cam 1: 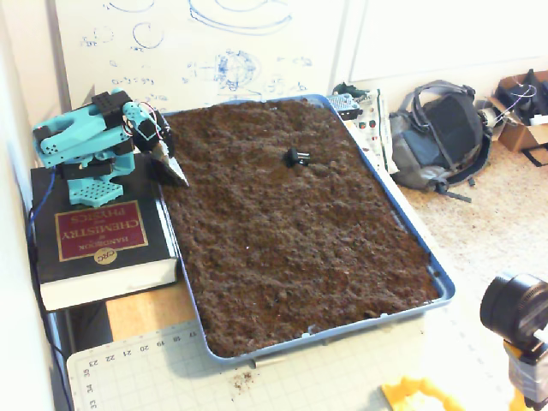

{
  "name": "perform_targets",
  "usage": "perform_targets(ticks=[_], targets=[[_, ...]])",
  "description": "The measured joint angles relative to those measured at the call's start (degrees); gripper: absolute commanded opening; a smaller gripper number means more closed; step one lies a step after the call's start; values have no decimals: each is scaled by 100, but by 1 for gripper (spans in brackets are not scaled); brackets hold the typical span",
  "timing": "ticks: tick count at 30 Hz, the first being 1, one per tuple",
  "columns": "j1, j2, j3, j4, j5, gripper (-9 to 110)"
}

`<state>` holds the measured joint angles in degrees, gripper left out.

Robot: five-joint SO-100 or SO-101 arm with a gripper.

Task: Build a berm.

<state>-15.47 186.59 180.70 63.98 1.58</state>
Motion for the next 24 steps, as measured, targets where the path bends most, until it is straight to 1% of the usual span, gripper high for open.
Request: perform_targets(ticks=[3,24], targets=[[-9,369,9,0,0,1],[-18,387,26,9,35,1]])
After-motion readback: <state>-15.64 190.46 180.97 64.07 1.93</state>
